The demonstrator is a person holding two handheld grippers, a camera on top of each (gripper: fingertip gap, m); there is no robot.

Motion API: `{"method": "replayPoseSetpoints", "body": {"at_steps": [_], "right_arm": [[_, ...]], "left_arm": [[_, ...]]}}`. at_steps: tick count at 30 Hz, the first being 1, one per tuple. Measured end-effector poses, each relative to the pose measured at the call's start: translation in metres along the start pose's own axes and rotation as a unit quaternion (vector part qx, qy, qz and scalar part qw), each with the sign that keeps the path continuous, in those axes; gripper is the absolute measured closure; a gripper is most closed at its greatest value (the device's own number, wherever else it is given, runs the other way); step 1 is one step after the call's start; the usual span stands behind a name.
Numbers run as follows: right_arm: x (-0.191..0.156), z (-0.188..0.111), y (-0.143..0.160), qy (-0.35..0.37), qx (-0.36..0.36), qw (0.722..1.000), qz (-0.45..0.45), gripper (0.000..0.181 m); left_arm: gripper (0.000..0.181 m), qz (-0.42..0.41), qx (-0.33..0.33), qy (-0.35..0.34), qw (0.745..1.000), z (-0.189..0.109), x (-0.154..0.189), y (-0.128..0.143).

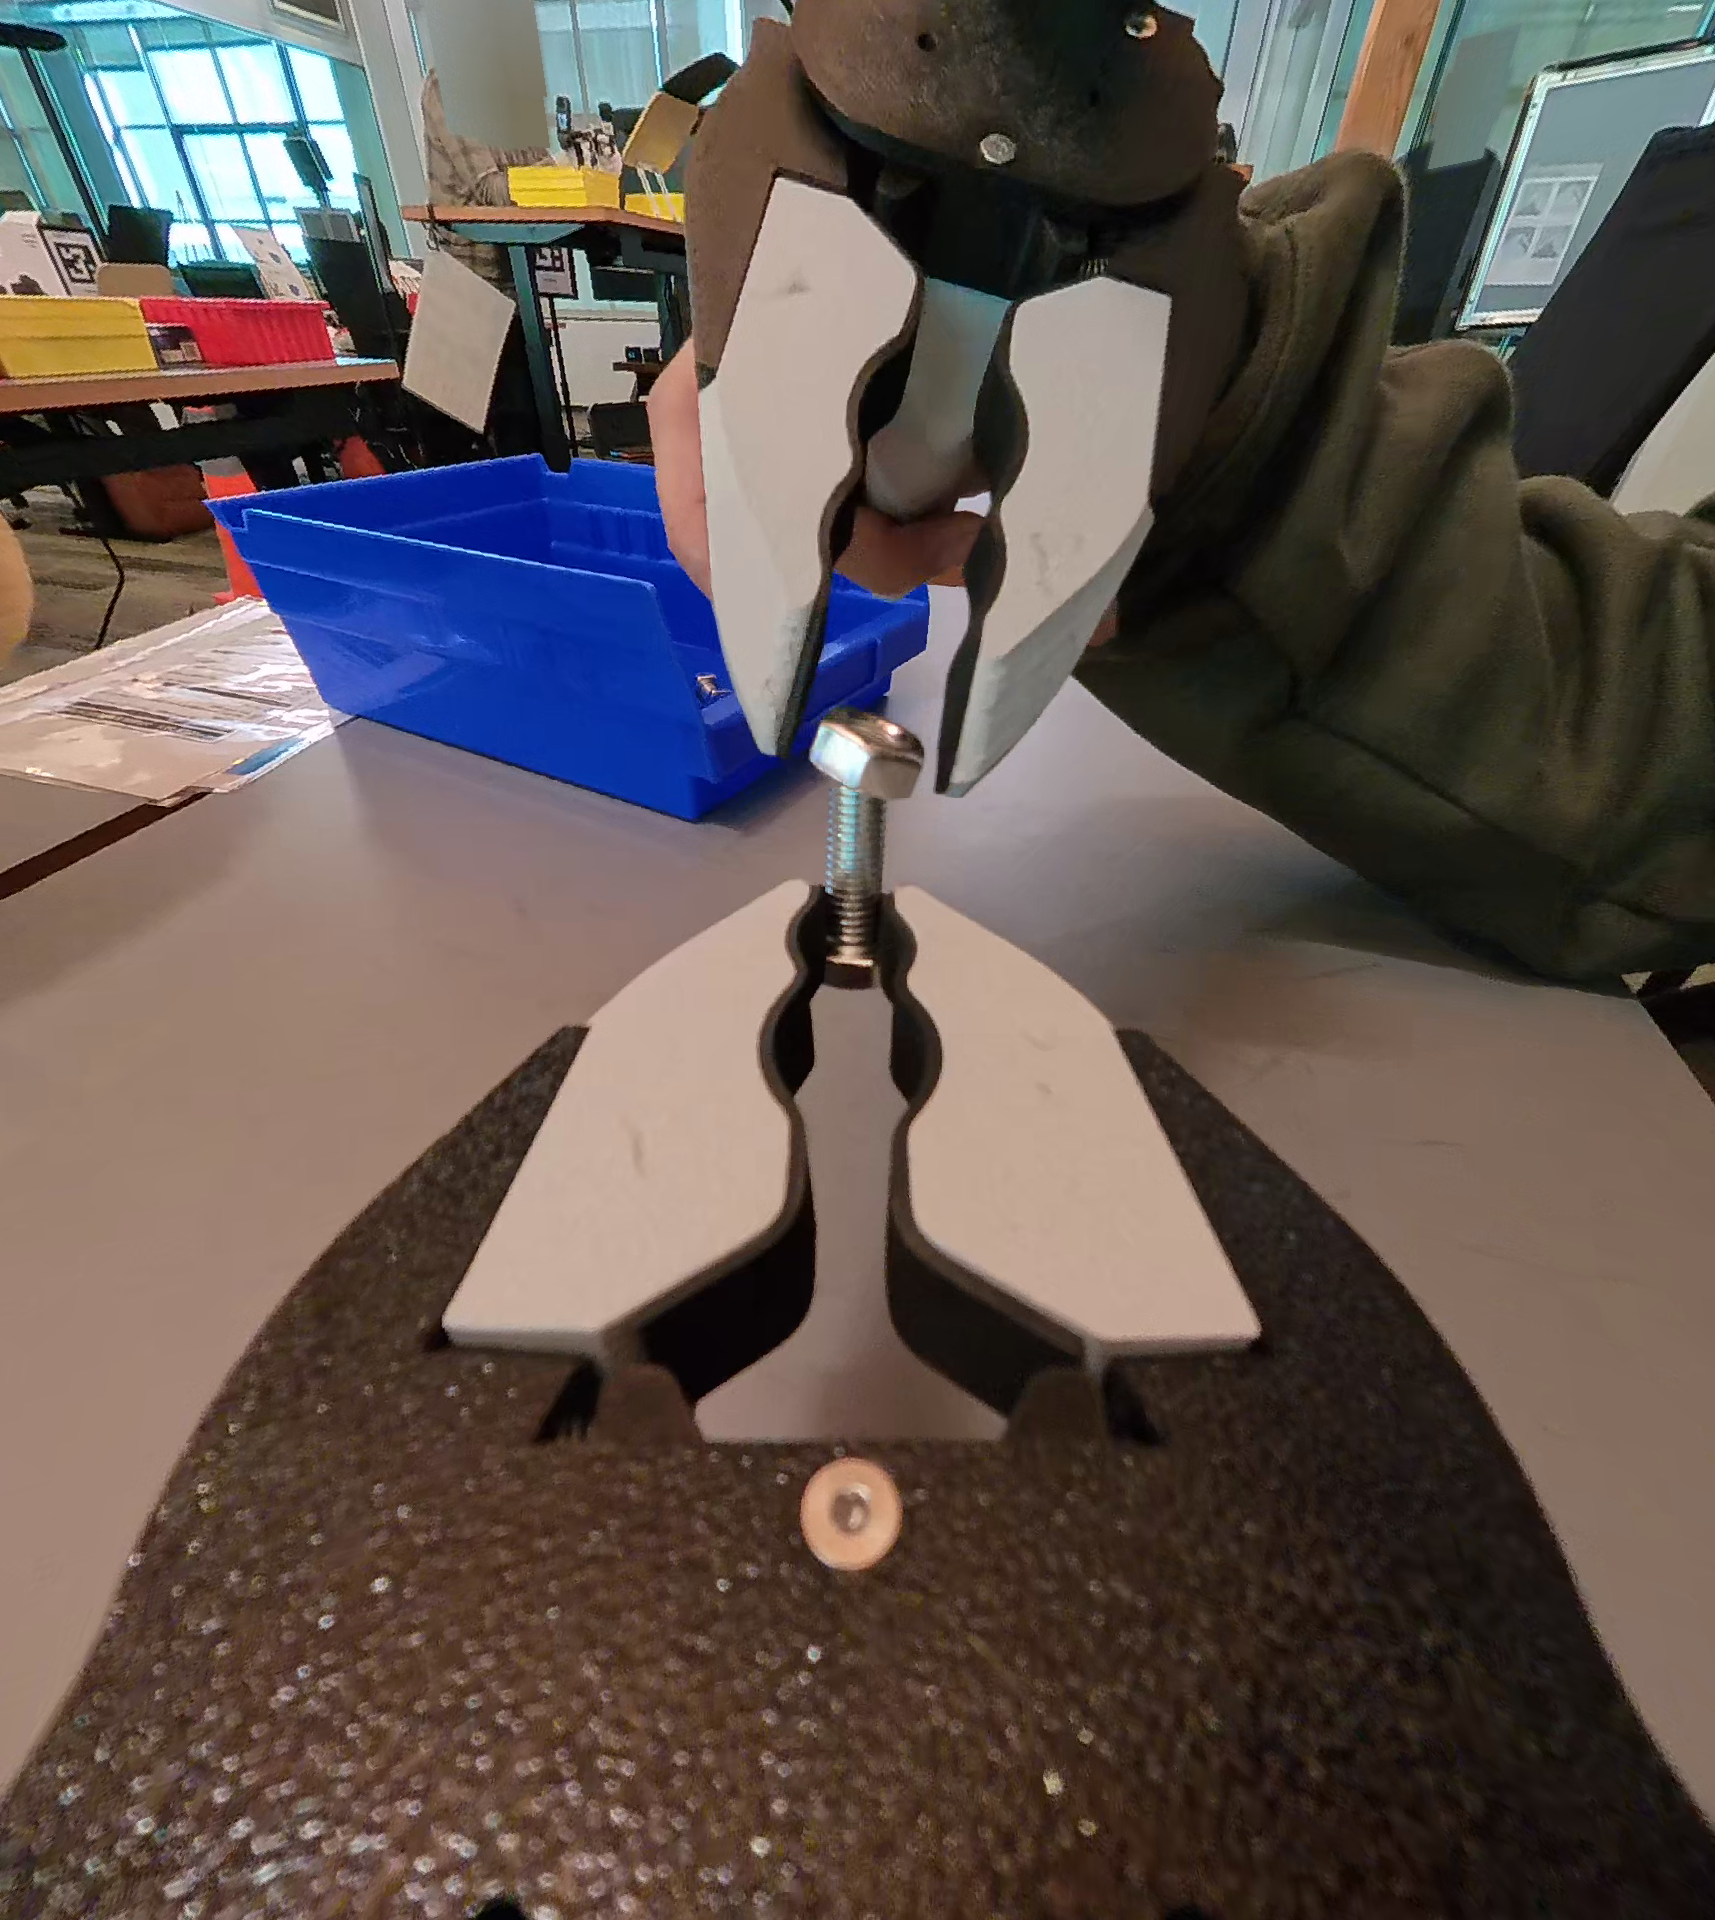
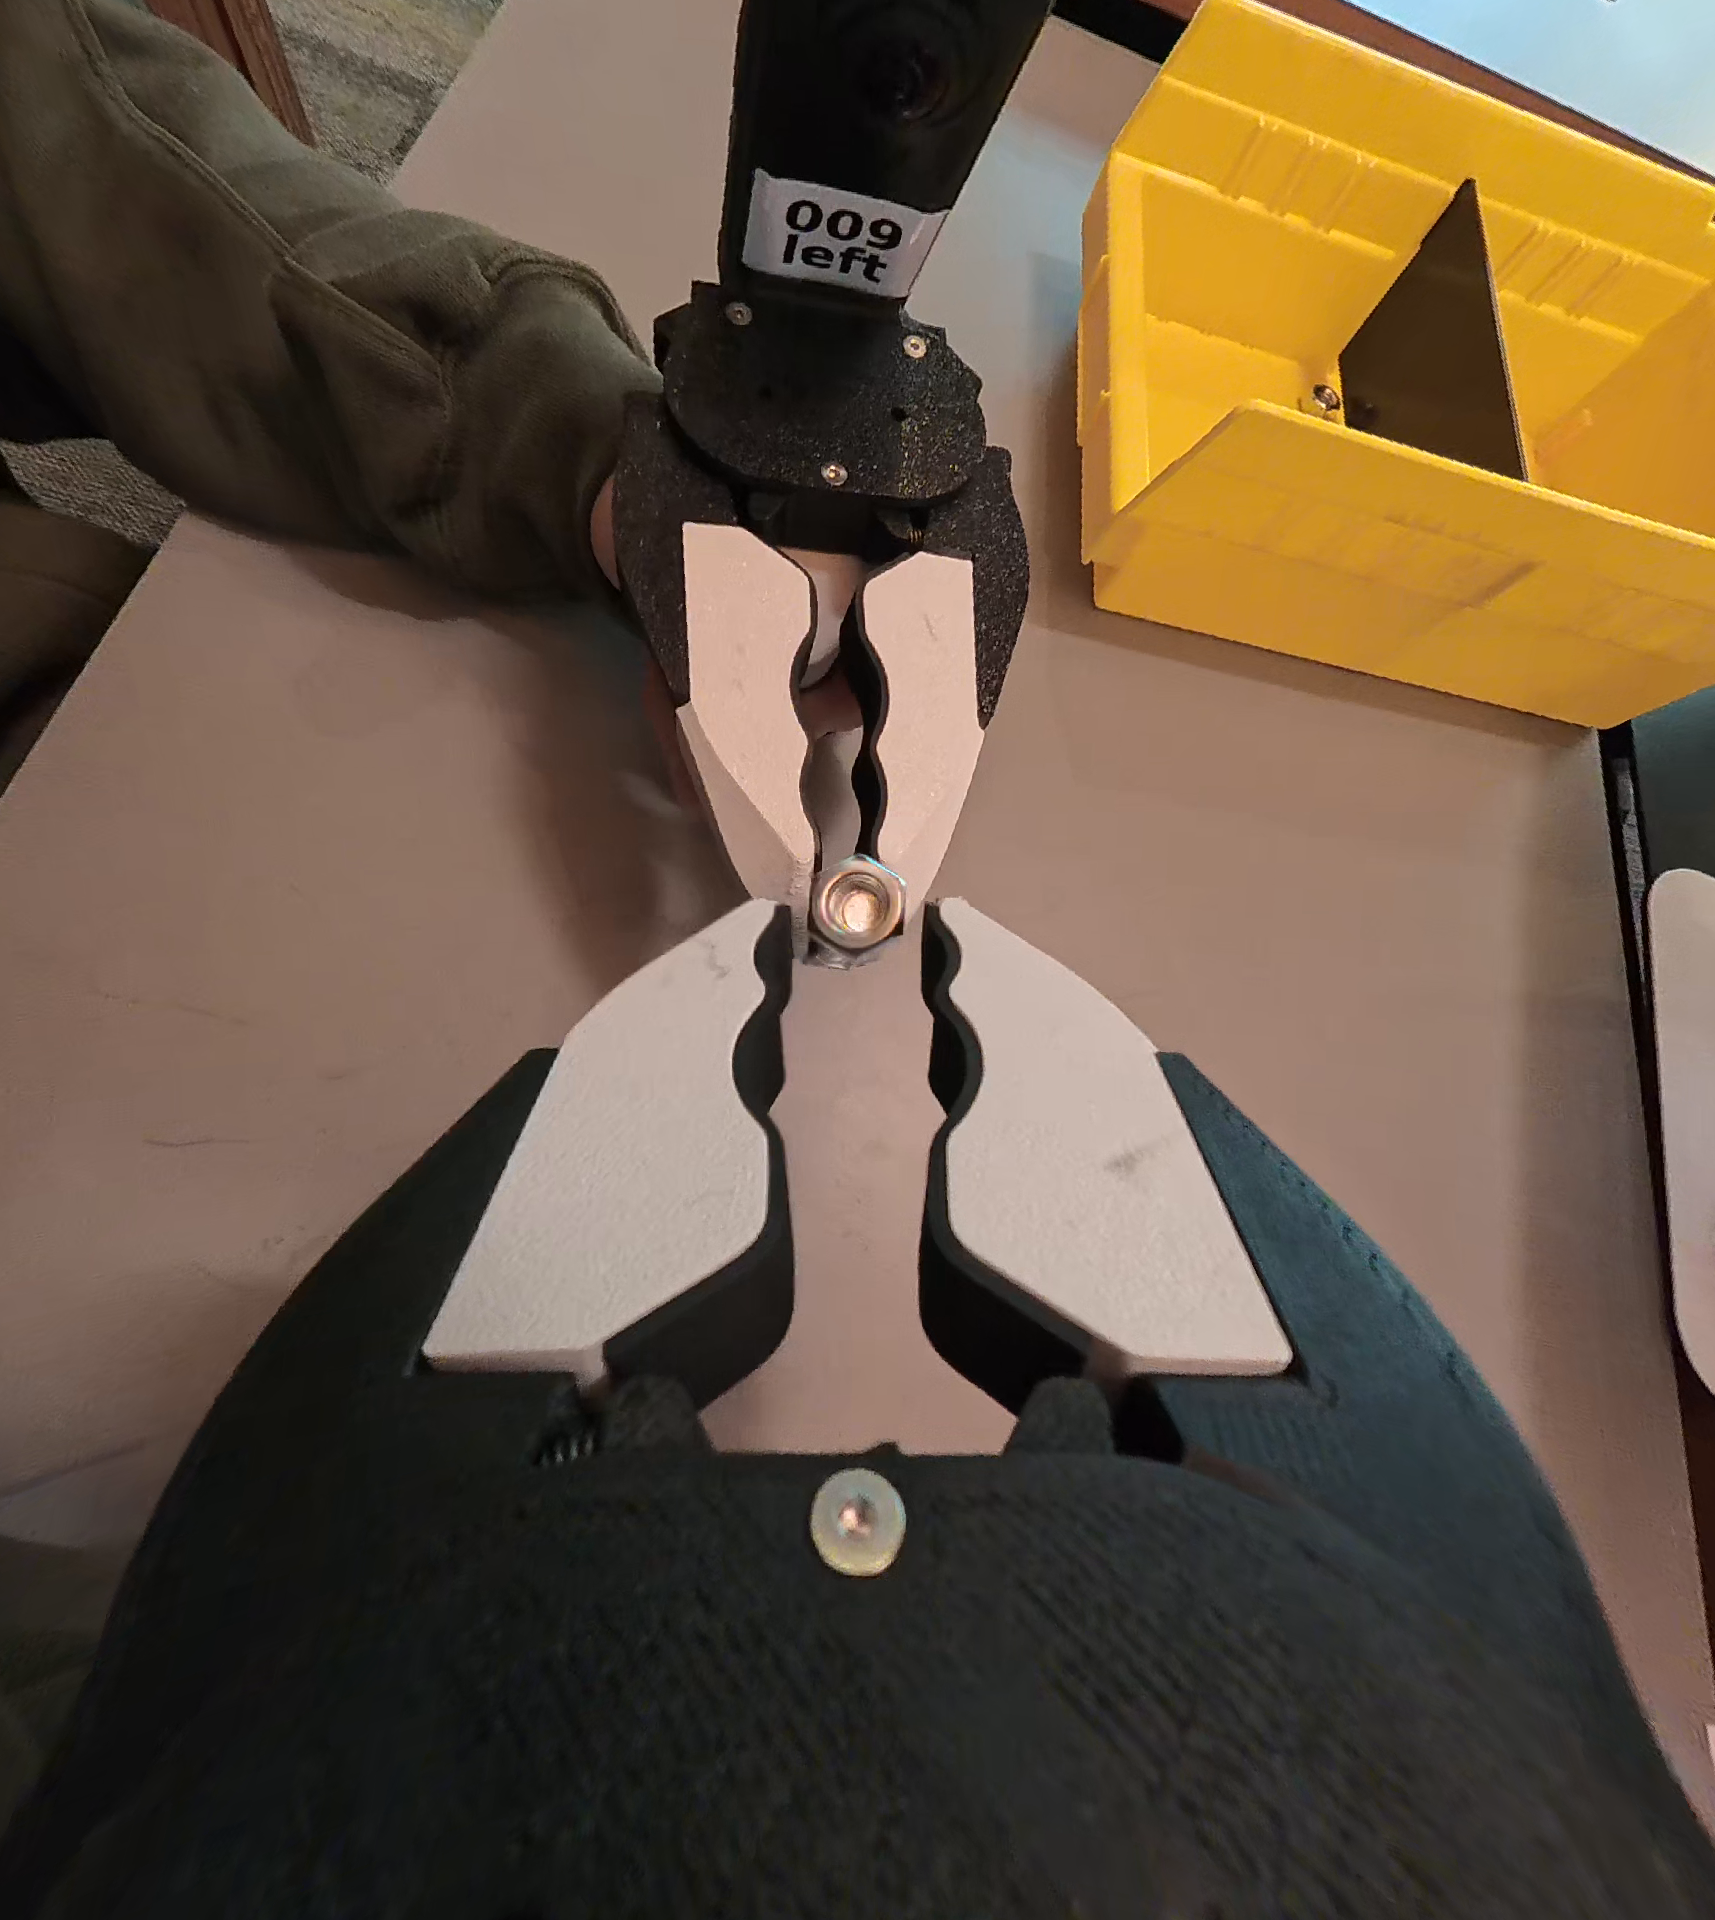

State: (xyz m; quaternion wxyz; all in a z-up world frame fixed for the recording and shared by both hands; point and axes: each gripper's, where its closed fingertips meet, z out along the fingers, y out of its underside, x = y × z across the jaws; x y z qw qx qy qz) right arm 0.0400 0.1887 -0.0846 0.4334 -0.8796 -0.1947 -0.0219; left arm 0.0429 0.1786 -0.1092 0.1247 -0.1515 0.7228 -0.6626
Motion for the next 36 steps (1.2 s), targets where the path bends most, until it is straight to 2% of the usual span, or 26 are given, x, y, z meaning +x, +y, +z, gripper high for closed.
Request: {"method": "replayPoseSetpoints", "body": {"at_steps": [5, 8, 10, 14, 16, 17, 18, 19, 21, 22, 25, 27, 32, 36], "right_arm": [[0.006, -0.005, 0.000, 0.013, 0.012, 1.000, 0.025, 0.150], [0.010, -0.005, 0.003, 0.013, 0.022, 0.999, 0.043, 0.159], [0.011, -0.001, 0.008, 0.009, 0.016, 0.998, 0.055, 0.159], [0.005, -0.001, 0.059, -0.005, -0.050, 0.988, 0.145, 0.157], [0.008, -0.006, 0.087, 0.028, -0.075, 0.978, 0.193, 0.157], [0.011, -0.010, 0.096, 0.070, -0.075, 0.971, 0.215, 0.157], [0.010, -0.013, 0.093, 0.104, -0.037, 0.966, 0.233, 0.157], [-0.003, -0.016, 0.078, 0.106, 0.026, 0.966, 0.236, 0.160], [-0.041, -0.026, 0.041, 0.083, 0.142, 0.965, 0.202, 0.162], [-0.059, -0.029, 0.034, 0.074, 0.160, 0.968, 0.180, 0.162], [-0.093, -0.028, 0.041, 0.053, 0.126, 0.974, 0.183, 0.155], [-0.113, -0.021, 0.039, 0.013, 0.117, 0.976, 0.181, 0.154], [-0.133, 0.005, 0.052, -0.033, 0.070, 0.980, 0.181, 0.159], [-0.151, 0.019, 0.046, -0.079, 0.052, 0.981, 0.168, 0.159]], "left_arm": [[0.172, -0.014, 0.007, 0.006, 1.000, -0.001, 0.000, -0.002], [0.172, -0.019, 0.015, 0.012, 1.000, -0.001, 0.002, -0.004], [0.172, -0.005, -0.002, 0.001, 1.000, -0.001, -0.001, 0.001], [0.173, -0.009, 0.004, -0.001, 1.000, -0.003, -0.003, -0.001], [0.172, -0.011, 0.004, -0.007, 1.000, -0.004, -0.005, -0.001], [0.172, -0.010, 0.003, -0.007, 1.000, -0.004, -0.005, -0.001], [0.172, -0.010, 0.002, -0.008, 1.000, -0.004, -0.006, 0.000], [0.172, -0.011, 0.003, -0.009, 1.000, -0.004, -0.006, -0.001], [0.172, -0.012, 0.007, -0.009, 1.000, -0.005, -0.006, -0.002], [0.172, -0.013, 0.010, -0.009, 1.000, -0.005, -0.006, -0.002], [0.172, -0.015, 0.010, -0.007, 1.000, -0.006, -0.006, -0.002], [0.172, -0.016, 0.010, -0.006, 1.000, -0.006, -0.006, -0.002], [0.172, -0.019, 0.016, -0.004, 1.000, -0.007, -0.005, -0.004], [0.172, -0.022, 0.018, -0.002, 1.000, -0.008, -0.005, -0.005]]}}
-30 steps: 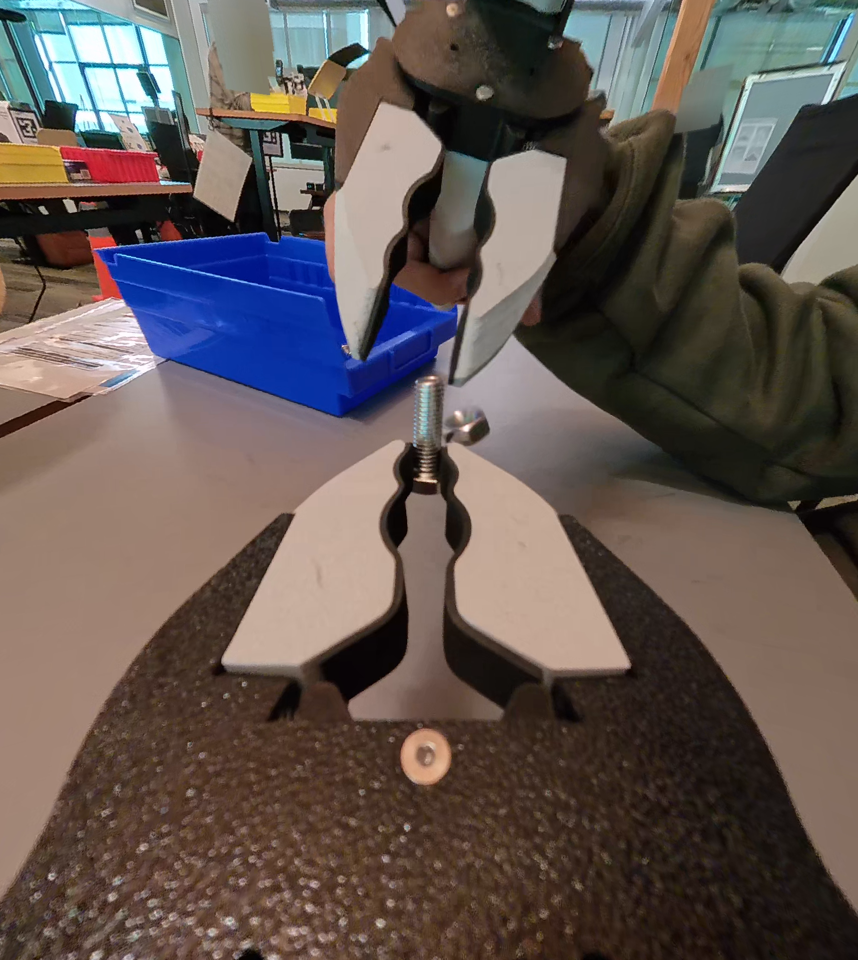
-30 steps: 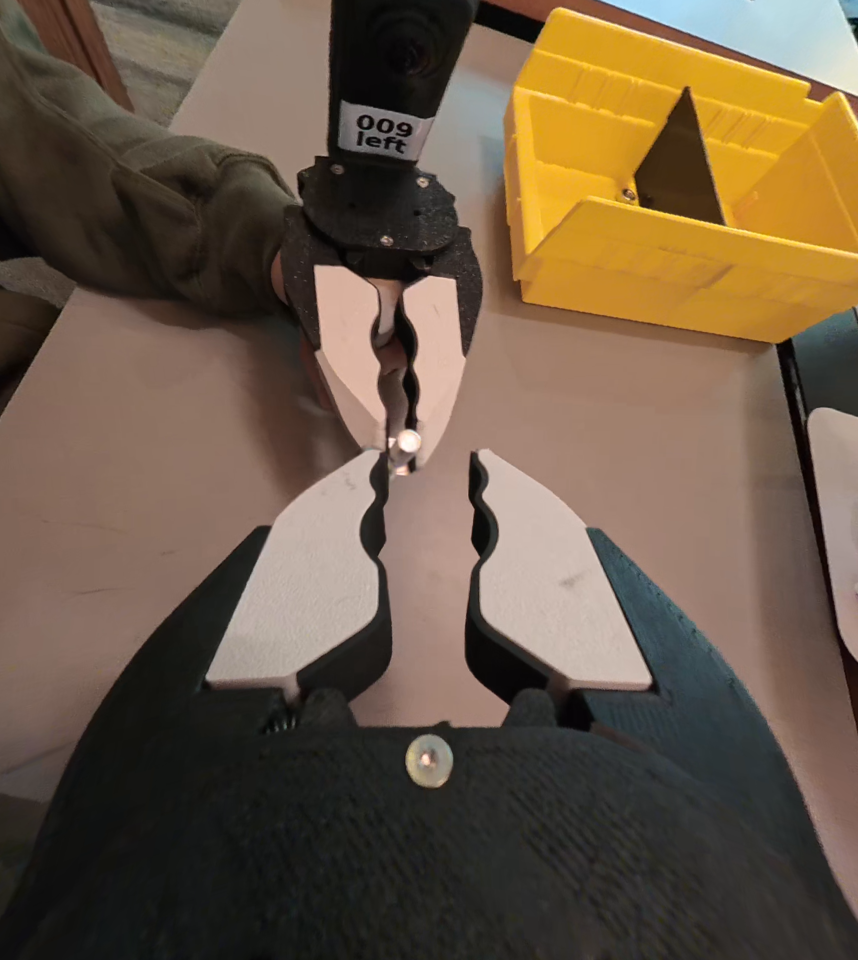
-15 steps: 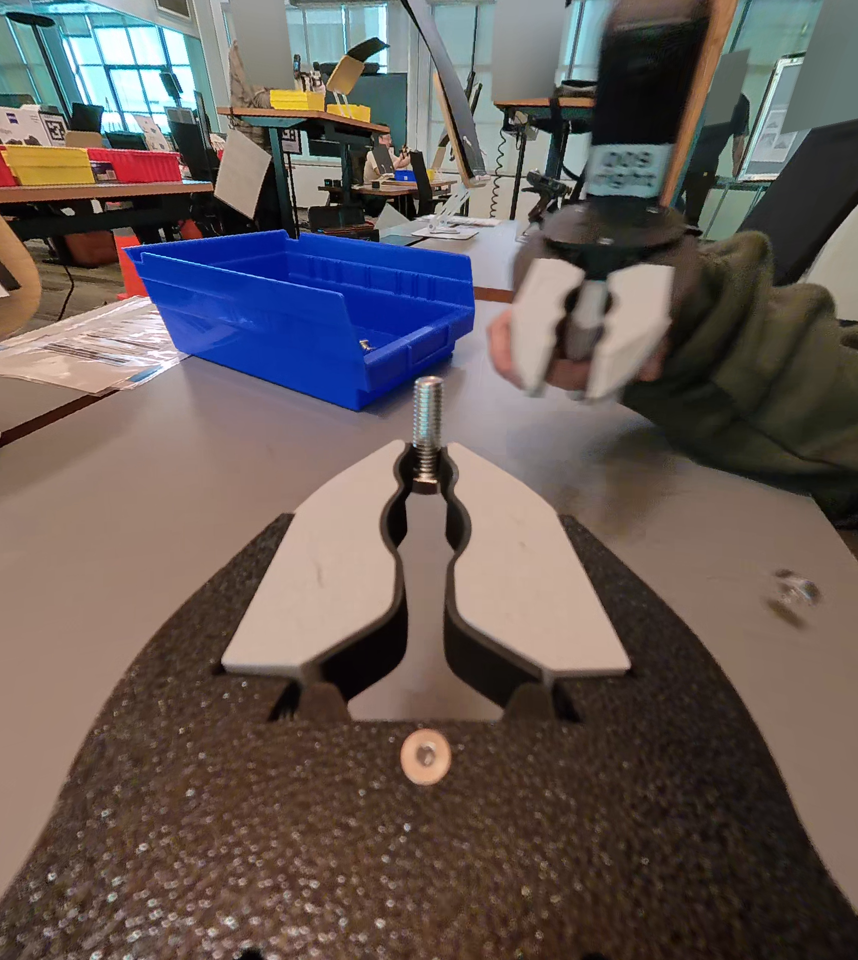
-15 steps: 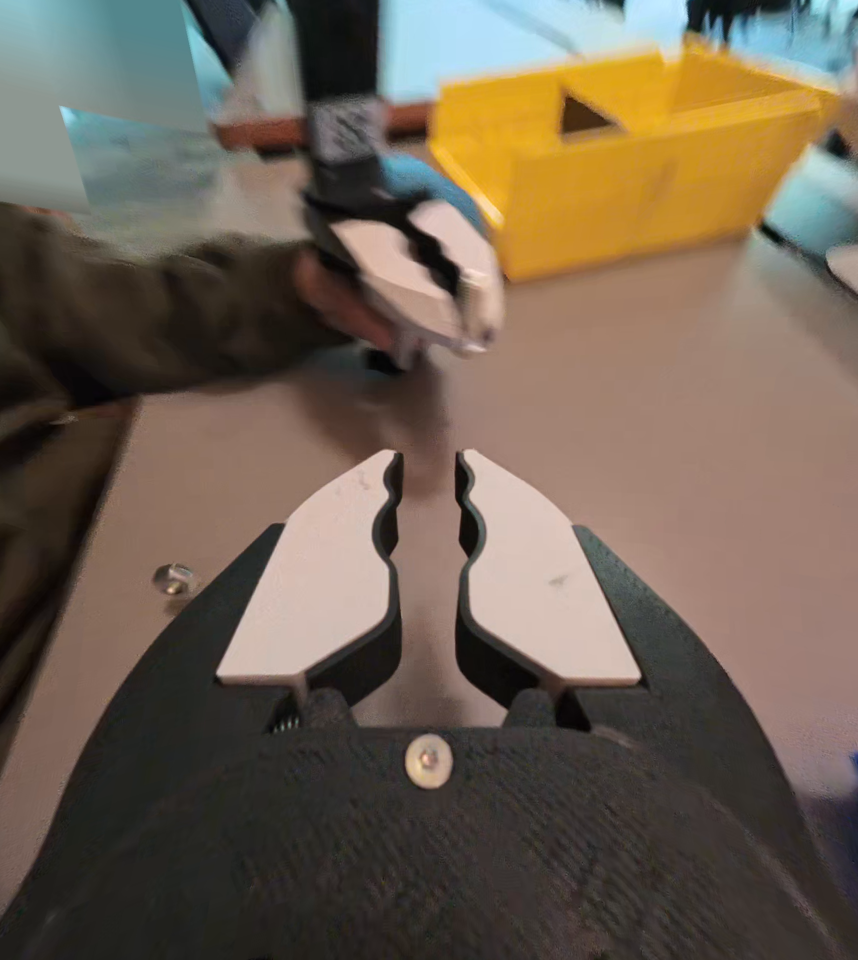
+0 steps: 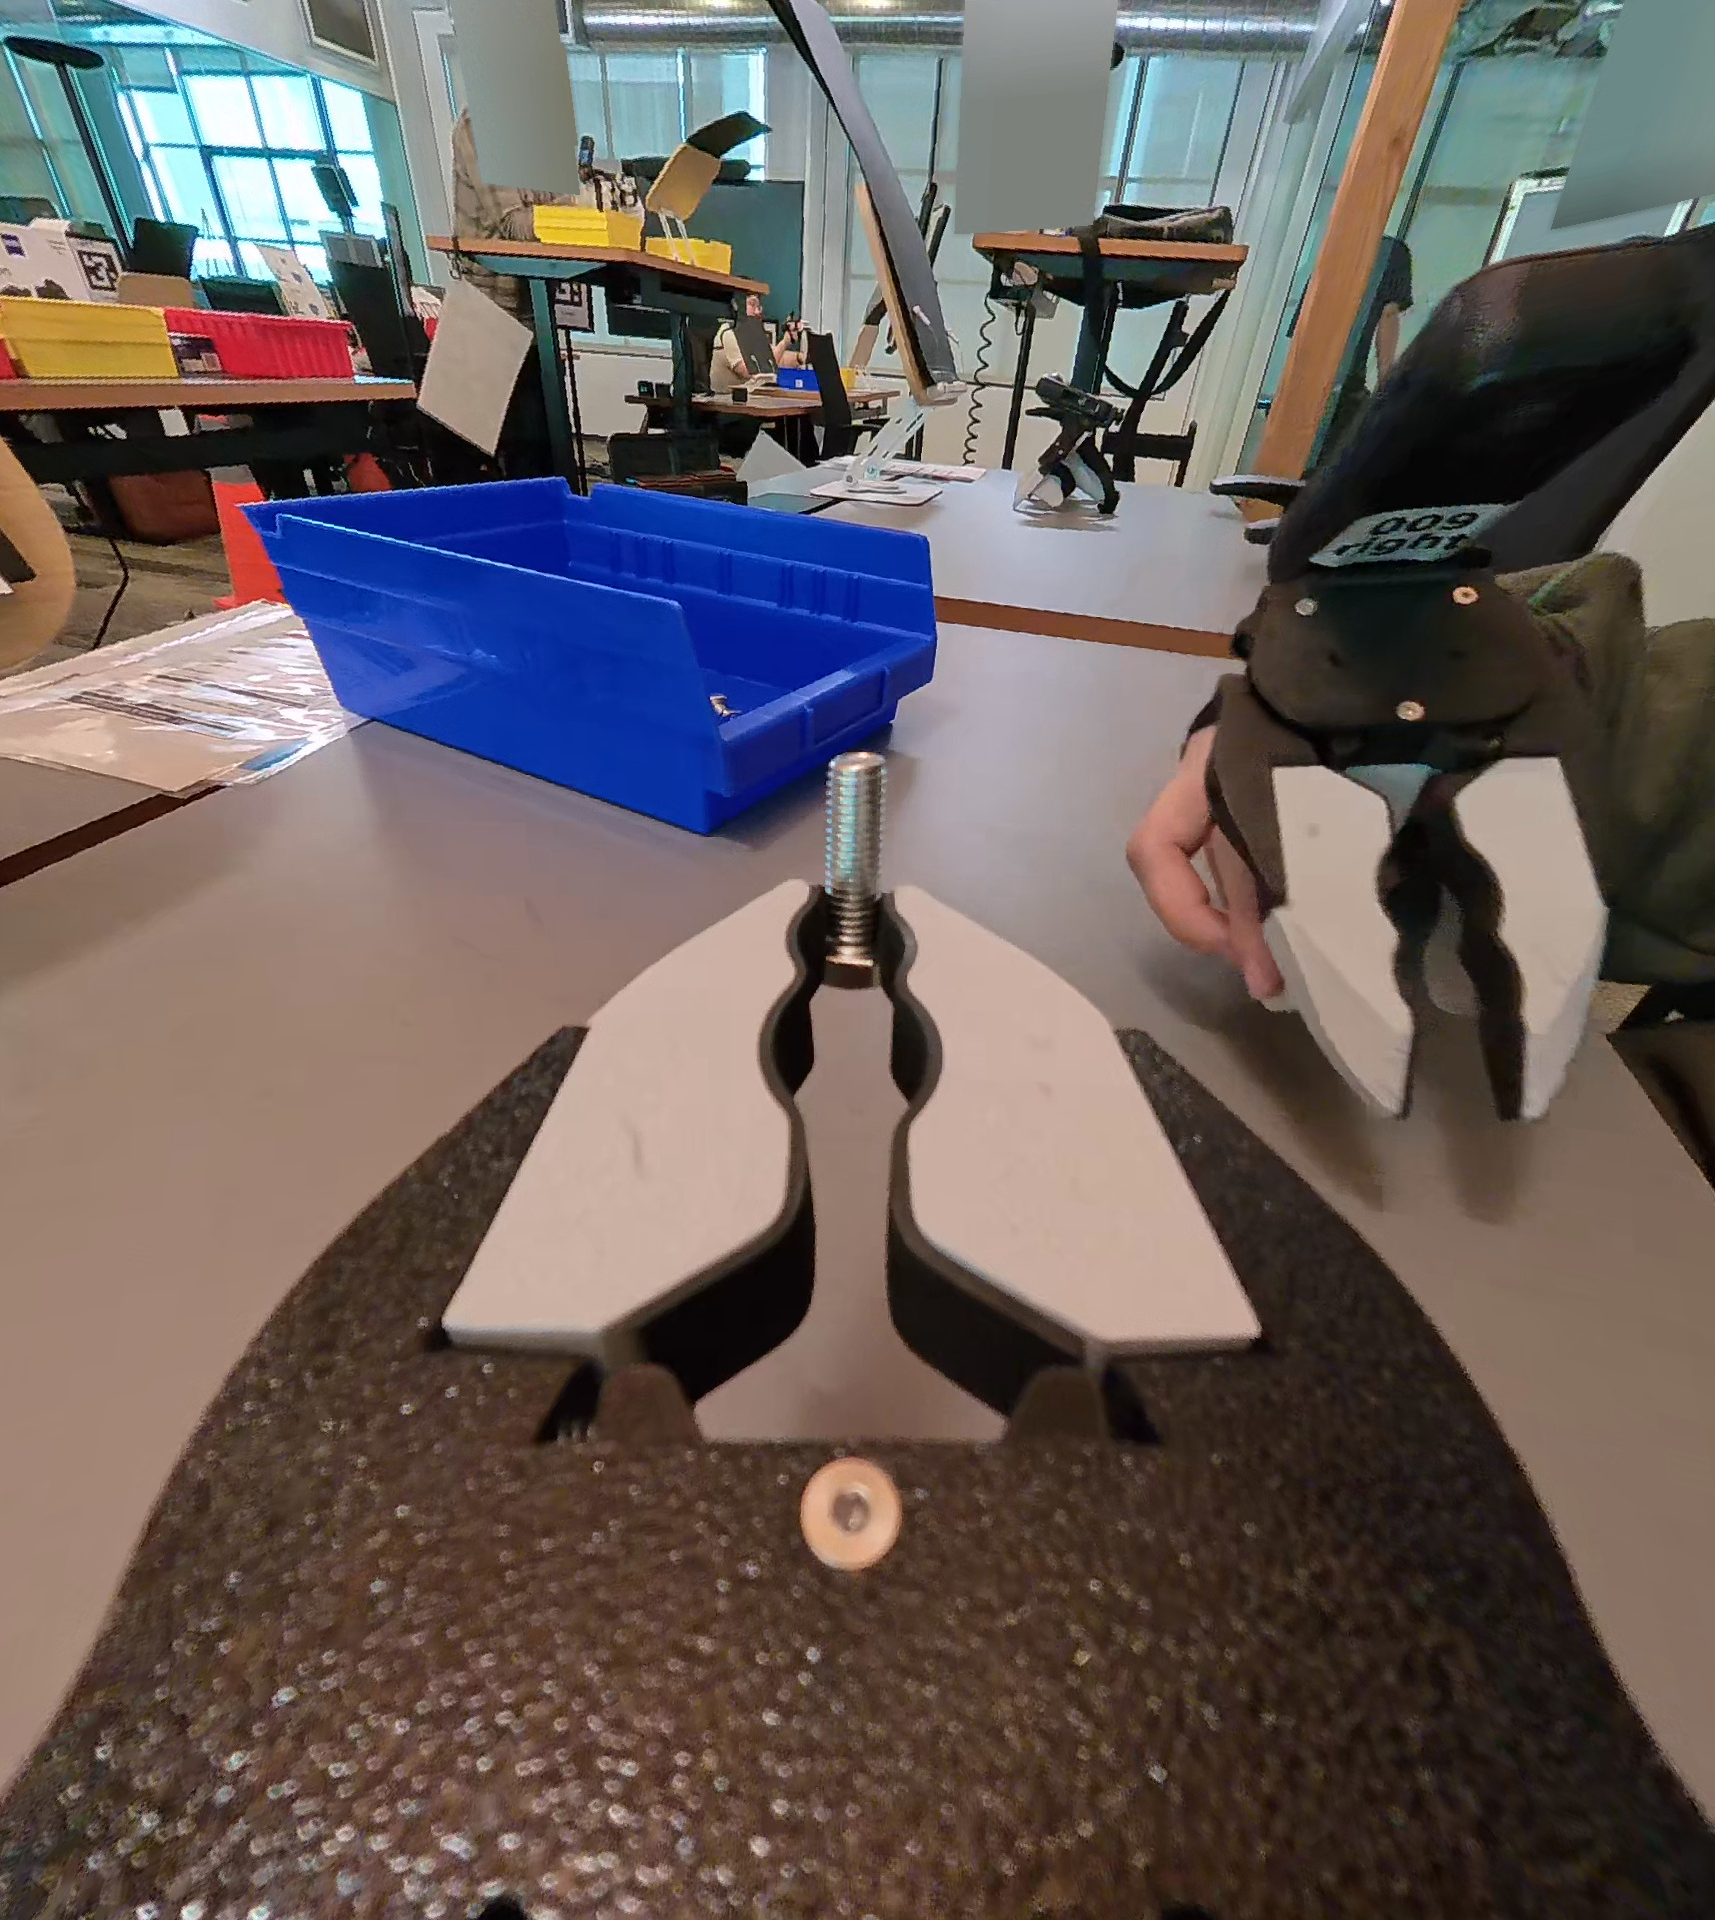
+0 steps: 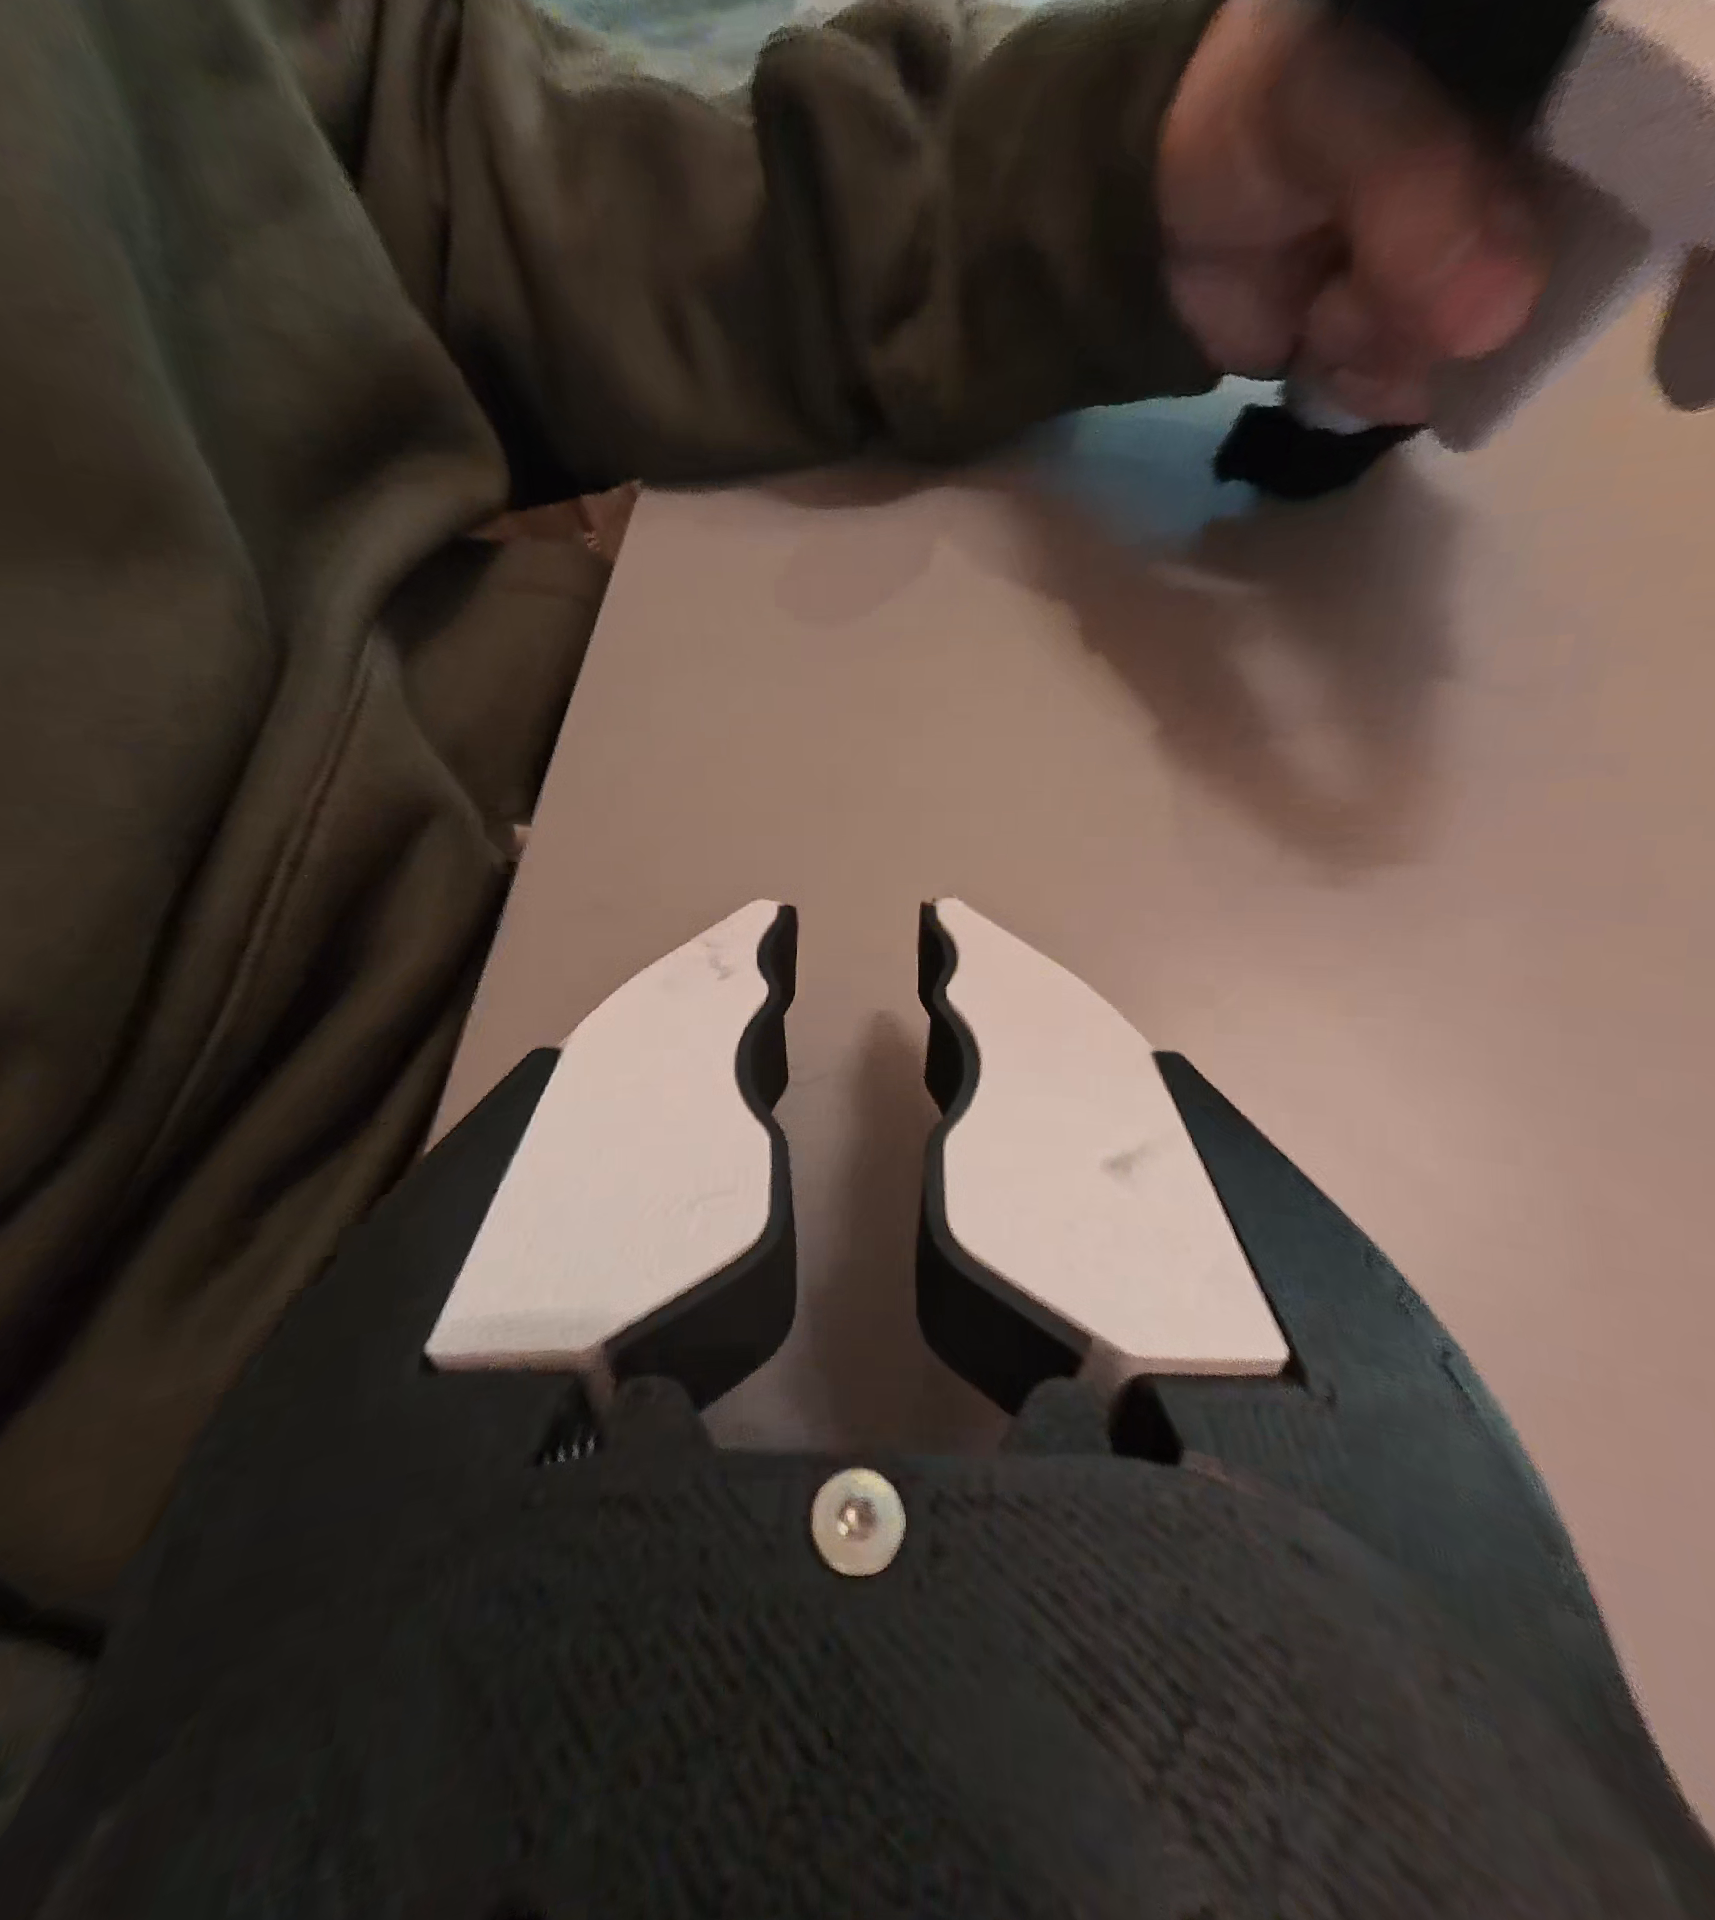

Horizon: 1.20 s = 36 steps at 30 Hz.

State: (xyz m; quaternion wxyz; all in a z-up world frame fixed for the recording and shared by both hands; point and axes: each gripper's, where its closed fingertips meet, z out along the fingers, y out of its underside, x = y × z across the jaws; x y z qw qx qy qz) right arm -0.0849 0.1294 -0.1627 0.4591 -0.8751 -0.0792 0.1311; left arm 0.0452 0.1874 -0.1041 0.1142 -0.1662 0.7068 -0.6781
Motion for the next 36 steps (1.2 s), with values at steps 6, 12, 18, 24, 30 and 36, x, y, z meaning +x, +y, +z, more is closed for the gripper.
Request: {"method": "replayPoseSetpoints", "body": {"at_steps": [6, 12, 18, 24, 30, 36], "right_arm": [[-0.013, 0.022, 0.013, -0.030, -0.045, 0.998, -0.020, 0.161], [-0.016, 0.028, 0.011, -0.036, -0.042, 0.998, -0.021, 0.161], [-0.032, 0.045, 0.011, -0.052, -0.068, 0.995, -0.048, 0.161], [-0.054, 0.054, 0.015, -0.054, -0.100, 0.990, -0.078, 0.160], [-0.079, 0.062, 0.010, -0.061, -0.121, 0.983, -0.126, 0.155], [-0.121, 0.077, 0.008, -0.087, -0.125, 0.981, -0.117, 0.148]], "left_arm": [[0.173, -0.005, -0.005, 0.008, 1.000, 0.001, 0.001, 0.001], [0.172, -0.008, -0.009, 0.013, 1.000, 0.002, 0.002, 0.002], [0.172, -0.004, -0.012, 0.025, 1.000, 0.003, 0.005, 0.003], [0.172, 0.013, -0.037, 0.044, 0.998, 0.007, 0.013, 0.009], [0.172, 0.030, 0.000, 0.035, 0.999, 0.000, 0.014, 0.001], [0.172, 0.028, 0.037, 0.029, 0.998, -0.012, 0.022, -0.007]]}}
